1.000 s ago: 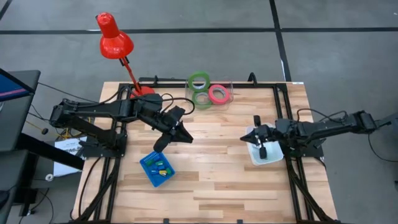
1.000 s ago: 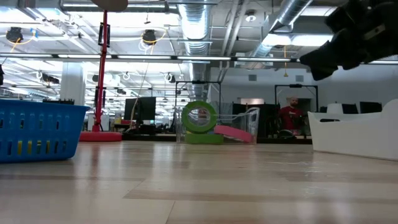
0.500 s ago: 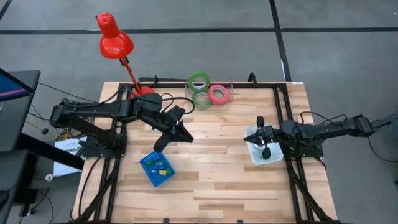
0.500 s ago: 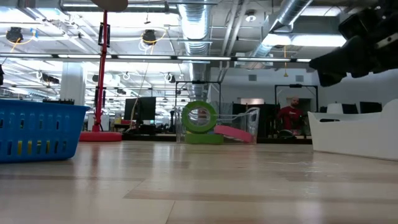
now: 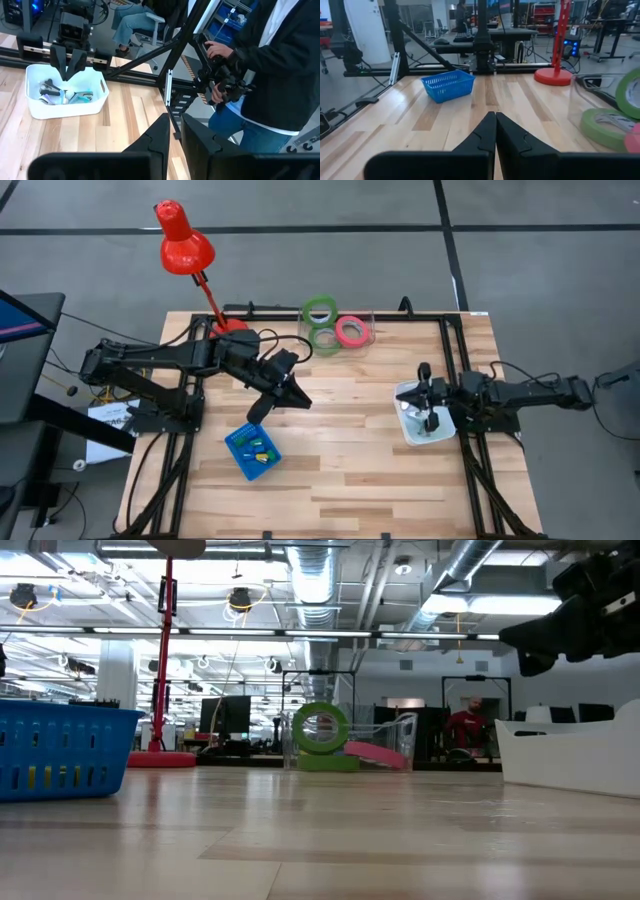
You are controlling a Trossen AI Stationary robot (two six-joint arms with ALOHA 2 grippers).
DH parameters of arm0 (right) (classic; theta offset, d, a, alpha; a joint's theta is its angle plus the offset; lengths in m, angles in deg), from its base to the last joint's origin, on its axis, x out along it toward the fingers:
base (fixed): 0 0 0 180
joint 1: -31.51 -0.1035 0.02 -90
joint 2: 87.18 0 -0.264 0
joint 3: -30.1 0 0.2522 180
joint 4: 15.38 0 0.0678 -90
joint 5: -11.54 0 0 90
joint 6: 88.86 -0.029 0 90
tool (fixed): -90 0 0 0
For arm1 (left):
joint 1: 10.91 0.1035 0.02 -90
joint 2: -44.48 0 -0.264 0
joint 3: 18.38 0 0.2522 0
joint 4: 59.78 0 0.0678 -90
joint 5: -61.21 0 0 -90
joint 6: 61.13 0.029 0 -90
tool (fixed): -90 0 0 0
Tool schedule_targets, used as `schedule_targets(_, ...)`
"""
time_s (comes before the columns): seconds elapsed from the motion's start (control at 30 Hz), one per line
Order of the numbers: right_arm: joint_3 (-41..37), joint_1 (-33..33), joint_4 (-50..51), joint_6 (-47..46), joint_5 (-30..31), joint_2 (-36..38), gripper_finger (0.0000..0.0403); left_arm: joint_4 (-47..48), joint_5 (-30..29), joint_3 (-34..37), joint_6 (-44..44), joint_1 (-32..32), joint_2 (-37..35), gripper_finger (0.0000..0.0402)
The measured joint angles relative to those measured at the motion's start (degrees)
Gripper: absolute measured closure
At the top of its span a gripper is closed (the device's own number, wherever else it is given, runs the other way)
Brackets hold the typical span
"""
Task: Pick and place Stapler, Stapler remover, tape
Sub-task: Return to Home Position
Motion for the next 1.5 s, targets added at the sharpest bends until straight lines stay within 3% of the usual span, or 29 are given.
schedule_targets(0.63, 0.0, 1.9, 8.0, 0.0, -0.1, 11.6, 0.0402, -0.8, 0.0, 0.0, 0.0, 0.0, 0.0, 0.0363)
schedule_targets(1.5, 0.1, 1.9, 8.1, -0.2, 0.1, 11.7, 0.0402, -2.1, 0.0, 0.0, 0.0, 0.0, 0.0, 0.0363)
